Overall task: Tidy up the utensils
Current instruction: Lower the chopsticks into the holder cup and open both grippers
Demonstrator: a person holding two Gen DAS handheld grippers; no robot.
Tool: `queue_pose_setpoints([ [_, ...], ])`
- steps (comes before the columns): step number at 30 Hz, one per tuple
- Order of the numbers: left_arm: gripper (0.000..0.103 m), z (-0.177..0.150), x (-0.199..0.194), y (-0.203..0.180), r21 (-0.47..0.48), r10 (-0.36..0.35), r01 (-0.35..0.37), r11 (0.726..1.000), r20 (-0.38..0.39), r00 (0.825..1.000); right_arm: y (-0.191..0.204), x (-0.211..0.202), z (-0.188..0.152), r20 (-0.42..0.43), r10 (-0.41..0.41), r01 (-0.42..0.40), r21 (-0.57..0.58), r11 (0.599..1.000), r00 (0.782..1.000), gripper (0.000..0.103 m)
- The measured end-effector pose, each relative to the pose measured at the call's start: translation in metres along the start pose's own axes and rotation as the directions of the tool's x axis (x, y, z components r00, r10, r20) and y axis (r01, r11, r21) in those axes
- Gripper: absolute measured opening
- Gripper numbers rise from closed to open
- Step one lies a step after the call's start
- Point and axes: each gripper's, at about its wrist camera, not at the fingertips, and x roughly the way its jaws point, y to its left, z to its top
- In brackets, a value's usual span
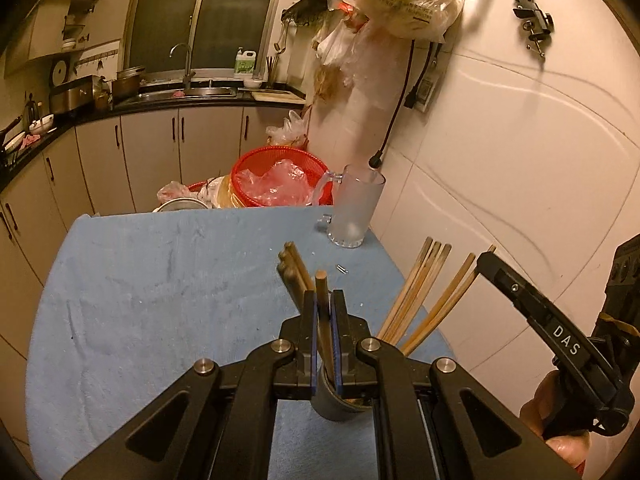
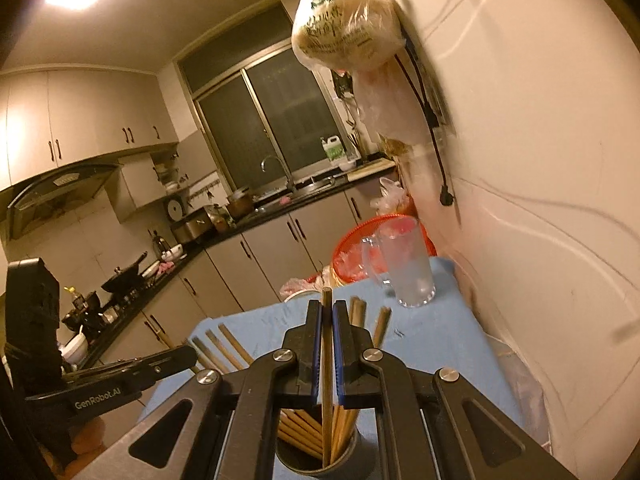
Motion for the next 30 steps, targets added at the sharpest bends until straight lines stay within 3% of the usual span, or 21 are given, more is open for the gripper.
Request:
queue_pose_setpoints([
  [5, 0.006, -0.009, 0.004, -0.002, 0.018, 0.002, -0.002, 1.0, -0.001, 1.0, -0.005, 0.009, -0.014, -0.042, -0.013, 0.013, 0.011, 1.0, 0.999, 0.007],
  [10, 0.021, -0.013, 0.004, -0.006, 0.042, 0.031, -0.031, 0.999, 0.014, 0.999, -0.008, 0.01, -0.02, -0.063, -0.015, 0.016, 0.023, 1.0, 0.998, 0.007],
  [18, 0.024, -0.018, 0.0, -0.007, 0.056, 0.055, -0.056, 0.997, 0.02, 0.998, -0.008, 0.0, -0.019, -0.05, -0.018, 0.02, 0.033, 0.999, 0.999, 0.007],
  [21, 0.036, -0.02, -0.002, -0.005, 0.054, 0.065, -0.067, 0.996, 0.023, 0.998, -0.008, -0.006, -0.02, -0.05, -0.029, 0.031, 0.039, 0.999, 0.998, 0.007],
  [25, 0.042, -0.026, -0.013, -0.002, 0.059, 0.096, -0.099, 0.993, 0.05, 0.994, -0.008, -0.016, -0.022, -0.05, -0.058, 0.06, 0.037, 0.998, 0.997, 0.01],
  [27, 0.047, -0.031, -0.019, 0.0, 0.056, 0.109, -0.112, 0.992, 0.059, 0.992, -0.005, -0.022, -0.026, -0.054, -0.078, 0.08, 0.025, 0.997, 0.995, 0.013],
  [30, 0.06, -0.04, -0.026, 0.002, 0.059, 0.138, -0.143, 0.988, 0.076, 0.988, 0.003, -0.033, -0.034, -0.055, -0.12, 0.121, 0.003, 0.993, 0.991, 0.04],
])
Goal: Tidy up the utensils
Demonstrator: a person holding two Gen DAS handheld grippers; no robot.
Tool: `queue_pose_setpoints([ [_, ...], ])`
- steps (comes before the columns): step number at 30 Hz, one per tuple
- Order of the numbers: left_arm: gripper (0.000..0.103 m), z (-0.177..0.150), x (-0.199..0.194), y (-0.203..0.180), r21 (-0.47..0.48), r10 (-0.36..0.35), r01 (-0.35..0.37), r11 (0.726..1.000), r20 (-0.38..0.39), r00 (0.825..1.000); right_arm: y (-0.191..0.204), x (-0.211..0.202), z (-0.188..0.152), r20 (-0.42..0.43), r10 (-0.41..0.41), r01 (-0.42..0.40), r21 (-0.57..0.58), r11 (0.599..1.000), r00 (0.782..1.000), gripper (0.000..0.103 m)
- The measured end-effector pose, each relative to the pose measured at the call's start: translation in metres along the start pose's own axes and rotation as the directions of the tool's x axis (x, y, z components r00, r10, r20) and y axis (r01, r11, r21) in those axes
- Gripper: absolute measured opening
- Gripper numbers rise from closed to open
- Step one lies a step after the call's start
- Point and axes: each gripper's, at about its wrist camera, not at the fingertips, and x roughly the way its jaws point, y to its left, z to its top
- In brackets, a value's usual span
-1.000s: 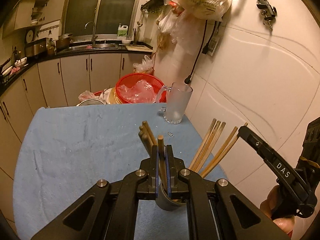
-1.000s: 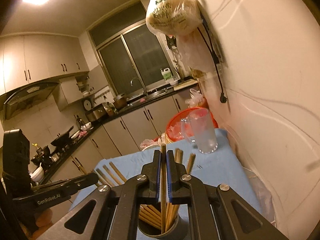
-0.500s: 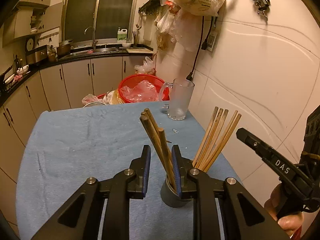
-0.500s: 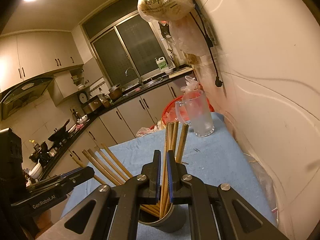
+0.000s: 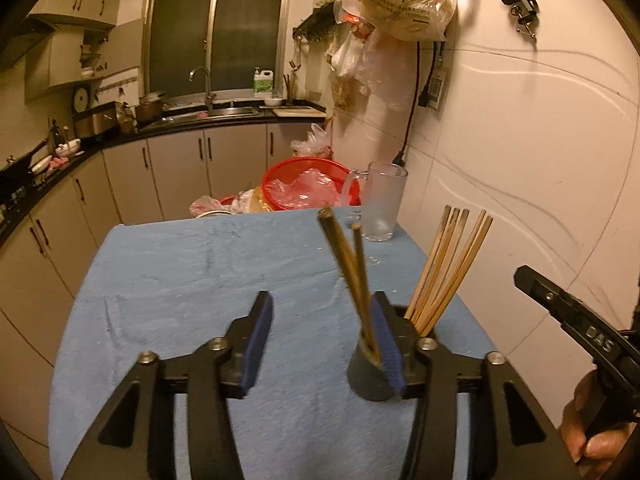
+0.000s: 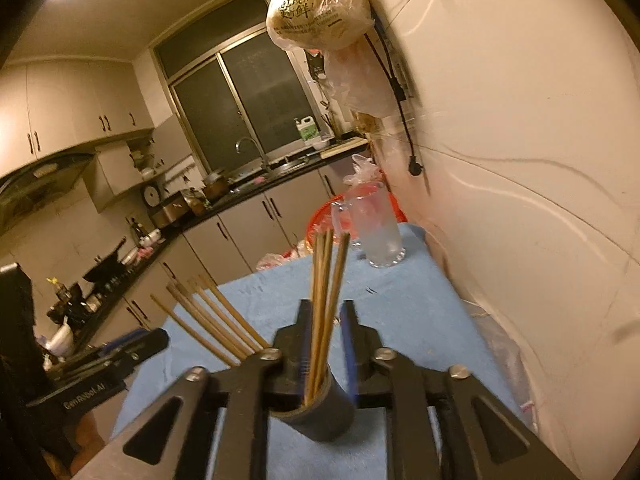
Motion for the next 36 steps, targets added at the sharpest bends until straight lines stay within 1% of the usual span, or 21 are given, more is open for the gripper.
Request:
queue_pose_setpoints([
  [1, 0.065, -0.004, -0.003, 0.002, 0.0, 0.013, -0.013, 1.0, 0.004, 1.0, 0.002, -0.003, -0.003, 0.004, -0.011, 0.011, -0.001, 1.0, 1.0, 0.064],
  [2, 0.065, -0.008, -0.005, 0.004, -0.002, 0.025, -0.024, 1.0, 0.009, 1.0, 0.003, -0.006, -0.005, 0.009, -0.018, 0.018, 0.0, 1.0, 1.0, 0.076],
  [5, 0.068, -0.023, -0.008, 0.012, -0.009, 0.066, -0.065, 0.998, 0.011, 0.998, 0.008, -0.014, -0.015, 0.02, -0.054, 0.054, -0.017, 0.998, 0.998, 0.076],
  [6, 0.072, -0.028, -0.007, 0.015, -0.013, 0.078, -0.078, 0.997, -0.002, 0.997, 0.011, -0.015, -0.018, 0.012, -0.076, 0.076, -0.027, 0.997, 0.997, 0.076],
  [9, 0.075, -0.045, -0.001, 0.025, -0.033, 0.125, -0.126, 0.991, -0.035, 0.992, 0.017, -0.015, -0.028, -0.018, -0.128, 0.127, -0.04, 0.991, 0.992, 0.077],
  [12, 0.079, -0.06, 0.007, 0.033, -0.036, 0.22, -0.223, 0.974, -0.08, 0.972, 0.026, -0.009, -0.037, -0.042, -0.221, 0.217, -0.081, 0.973, 0.974, 0.077],
  [14, 0.082, -0.067, 0.01, 0.037, -0.037, 0.262, -0.266, 0.963, -0.099, 0.96, 0.033, -0.005, -0.045, -0.073, -0.277, 0.267, -0.117, 0.956, 0.958, 0.077],
  [15, 0.083, -0.07, 0.01, 0.038, -0.033, 0.289, -0.294, 0.955, -0.099, 0.952, 0.034, -0.003, -0.046, -0.088, -0.3, 0.287, -0.13, 0.949, 0.95, 0.077],
  [16, 0.085, -0.074, 0.01, 0.039, -0.023, 0.336, -0.34, 0.94, -0.098, 0.937, 0.034, 0.0, -0.046, -0.099, -0.325, 0.31, -0.142, 0.94, 0.941, 0.078],
  [18, 0.087, -0.082, 0.008, 0.041, -0.001, 0.402, -0.403, 0.915, -0.091, 0.911, 0.038, 0.003, -0.051, -0.103, -0.404, 0.383, -0.18, 0.906, 0.909, 0.078],
  [20, 0.088, -0.088, 0.008, 0.042, 0.026, 0.469, -0.469, 0.883, -0.097, 0.878, 0.04, 0.0, -0.058, -0.085, -0.46, 0.434, -0.213, 0.875, 0.884, 0.08],
  [22, 0.088, -0.095, 0.011, 0.042, 0.075, 0.51, -0.504, 0.86, -0.129, 0.851, 0.044, -0.001, -0.064, -0.07, -0.502, 0.471, -0.253, 0.845, 0.862, 0.081],
  [23, 0.088, -0.099, 0.01, 0.041, 0.1, 0.517, -0.508, 0.856, -0.141, 0.844, 0.045, -0.002, -0.068, -0.062, -0.527, 0.494, -0.273, 0.826, 0.847, 0.081],
  [24, 0.088, -0.105, 0.007, 0.039, 0.112, 0.529, -0.518, 0.848, -0.13, 0.838, 0.046, -0.003, -0.069, -0.053, -0.543, 0.51, -0.281, 0.813, 0.838, 0.081],
  [25, 0.088, -0.11, 0.004, 0.037, 0.116, 0.55, -0.539, 0.835, -0.115, 0.827, 0.046, -0.005, -0.072, -0.042, -0.557, 0.524, -0.285, 0.802, 0.829, 0.081],
  [27, 0.088, -0.12, -0.005, 0.033, 0.12, 0.607, -0.597, 0.794, -0.076, 0.791, 0.045, -0.012, -0.08, -0.011, -0.583, 0.556, -0.289, 0.779, 0.812, 0.081],
  [29, 0.088, -0.125, -0.013, 0.028, 0.137, 0.631, -0.621, 0.772, -0.045, 0.774, 0.044, -0.019, -0.087, 0.003, -0.594, 0.569, -0.287, 0.77, 0.805, 0.081],
  [32, 0.088, -0.129, -0.031, 0.023, 0.135, 0.641, -0.635, 0.76, 0.004, 0.768, 0.048, -0.03, -0.093, 0.029, -0.6, 0.58, -0.297, 0.758, 0.799, 0.081],
  [33, 0.088, -0.13, -0.038, 0.021, 0.133, 0.638, -0.635, 0.761, 0.017, 0.769, 0.05, -0.037, -0.094, 0.041, -0.602, 0.585, -0.296, 0.755, 0.798, 0.081],
  [34, 0.088, -0.13, -0.047, 0.019, 0.127, 0.62, -0.617, 0.776, 0.025, 0.785, 0.052, -0.041, -0.094, 0.047, -0.6, 0.585, -0.294, 0.756, 0.798, 0.081],
  [36, 0.088, -0.128, -0.06, 0.018, 0.111, 0.569, -0.569, 0.815, 0.028, 0.822, 0.055, -0.054, -0.094, 0.057, -0.58, 0.572, -0.271, 0.775, 0.813, 0.081],
])
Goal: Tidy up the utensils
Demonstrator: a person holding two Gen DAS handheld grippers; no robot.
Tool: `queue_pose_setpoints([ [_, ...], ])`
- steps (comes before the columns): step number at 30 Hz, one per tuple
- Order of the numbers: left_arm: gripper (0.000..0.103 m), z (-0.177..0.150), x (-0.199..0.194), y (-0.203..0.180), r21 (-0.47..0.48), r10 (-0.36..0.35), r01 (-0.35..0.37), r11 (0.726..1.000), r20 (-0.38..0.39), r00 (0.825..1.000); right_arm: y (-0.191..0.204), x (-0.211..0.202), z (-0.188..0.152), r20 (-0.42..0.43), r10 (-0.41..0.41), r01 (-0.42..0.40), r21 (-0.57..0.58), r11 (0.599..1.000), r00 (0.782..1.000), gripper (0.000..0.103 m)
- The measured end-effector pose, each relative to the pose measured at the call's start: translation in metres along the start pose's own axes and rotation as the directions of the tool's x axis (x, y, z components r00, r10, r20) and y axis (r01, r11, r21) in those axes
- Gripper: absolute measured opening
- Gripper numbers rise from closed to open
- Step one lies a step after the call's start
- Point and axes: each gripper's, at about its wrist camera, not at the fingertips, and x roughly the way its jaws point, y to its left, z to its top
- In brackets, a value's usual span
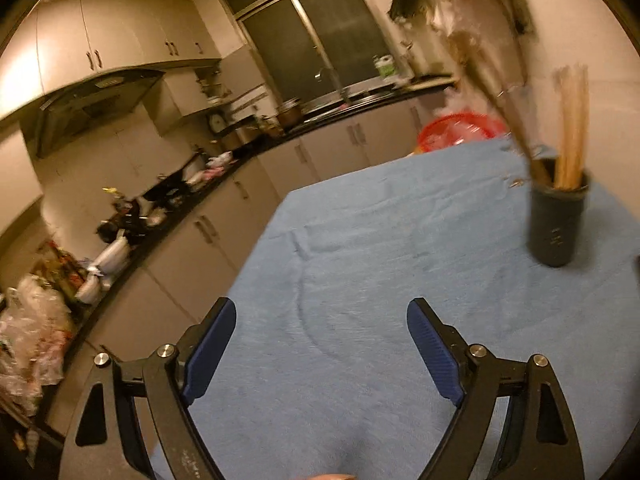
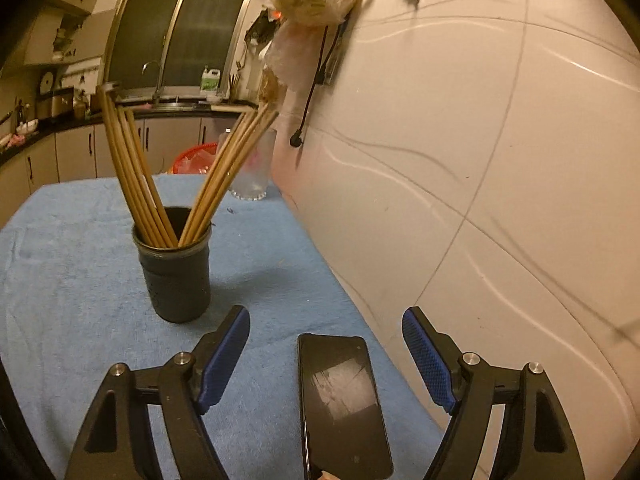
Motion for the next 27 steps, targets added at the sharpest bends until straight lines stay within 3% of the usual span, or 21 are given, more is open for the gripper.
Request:
queue_pose_setpoints([
  [5, 0.092, -0.002, -0.027, 0.014, -0.031, -0.167, 0.168, 0.985, 0.034, 0.985, -0.012, -0.037, 0.0, 0.086, 0.014, -0.019, 0.055, 0.998, 0.996, 0.083],
  [10, 0.092, -0.005, -0.036, 0.018, -0.059, -0.242, 0.244, 0.968, 0.039, 0.97, -0.021, -0.058, -0.007, 0.11, 0.057, -0.069, 0.108, 0.992, 0.992, 0.084],
  [21, 0.093, -0.004, -0.046, 0.022, -0.086, -0.279, 0.286, 0.954, 0.088, 0.956, -0.02, -0.066, -0.011, 0.146, 0.089, -0.106, 0.116, 0.988, 0.985, 0.084],
  [27, 0.093, -0.003, -0.036, 0.021, -0.085, -0.271, 0.278, 0.957, 0.084, 0.959, -0.009, -0.063, -0.011, 0.16, 0.097, -0.112, 0.083, 0.99, 0.982, 0.084],
])
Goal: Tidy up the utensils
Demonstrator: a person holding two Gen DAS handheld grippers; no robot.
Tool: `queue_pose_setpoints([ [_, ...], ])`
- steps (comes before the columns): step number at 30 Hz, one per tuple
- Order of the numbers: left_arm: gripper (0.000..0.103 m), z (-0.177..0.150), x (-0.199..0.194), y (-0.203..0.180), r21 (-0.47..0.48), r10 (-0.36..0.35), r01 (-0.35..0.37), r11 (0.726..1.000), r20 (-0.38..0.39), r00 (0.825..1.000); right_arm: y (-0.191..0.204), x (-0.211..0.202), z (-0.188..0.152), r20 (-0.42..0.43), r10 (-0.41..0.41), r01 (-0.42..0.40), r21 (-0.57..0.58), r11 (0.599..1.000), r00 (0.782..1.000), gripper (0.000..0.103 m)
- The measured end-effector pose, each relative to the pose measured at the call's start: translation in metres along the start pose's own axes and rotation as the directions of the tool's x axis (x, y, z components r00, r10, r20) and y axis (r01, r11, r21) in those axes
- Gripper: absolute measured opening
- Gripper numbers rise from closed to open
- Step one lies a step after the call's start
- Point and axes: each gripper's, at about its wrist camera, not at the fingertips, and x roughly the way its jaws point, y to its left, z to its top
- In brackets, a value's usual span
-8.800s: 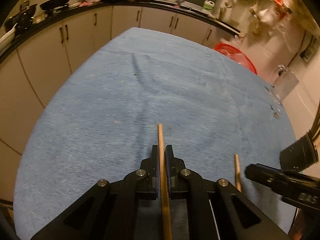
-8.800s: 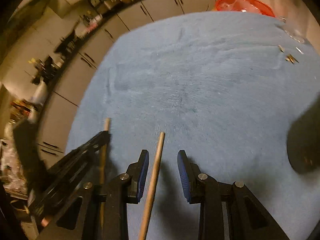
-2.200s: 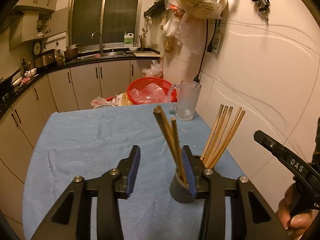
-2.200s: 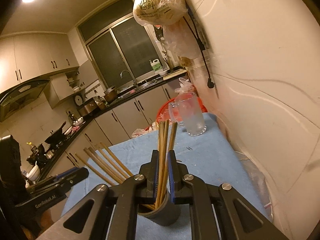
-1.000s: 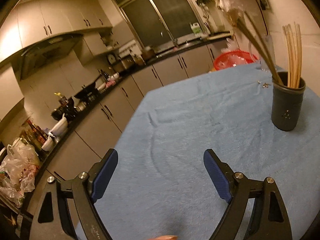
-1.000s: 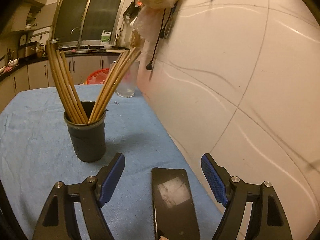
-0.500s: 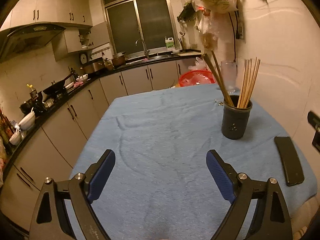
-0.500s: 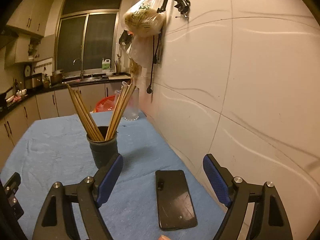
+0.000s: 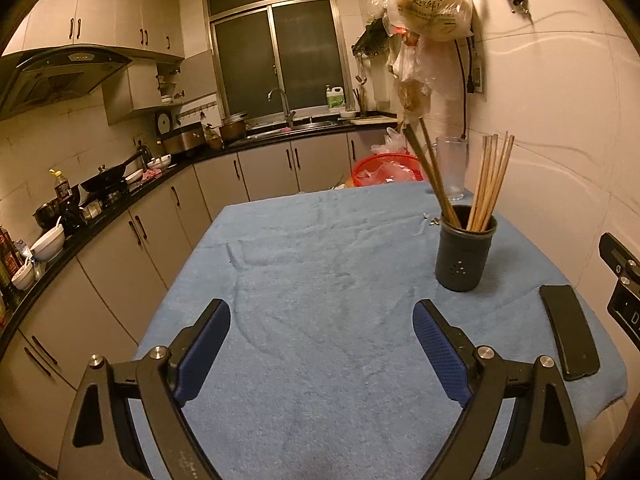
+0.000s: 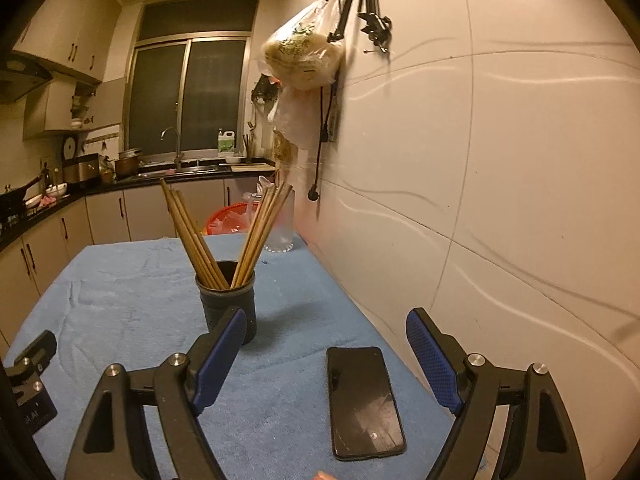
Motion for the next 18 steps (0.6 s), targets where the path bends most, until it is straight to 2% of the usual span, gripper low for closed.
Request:
queue_pose_setpoints([
  [6, 0.093, -0.003, 0.011, 0.0, 0.003, -0.004, 0.004, 1.0, -0.028, 1.0, 0.0, 0.011, -0.004, -0.04, 0.004, -0.004, 0.015, 1.0, 0.999, 0.084],
  [18, 0.093, -0.006, 0.02, 0.002, 0.003, -0.013, 0.013, 1.0, -0.046, 0.999, 0.007, 0.017, -0.007, -0.058, -0.004, 0.003, -0.014, 1.0, 0.998, 0.084],
])
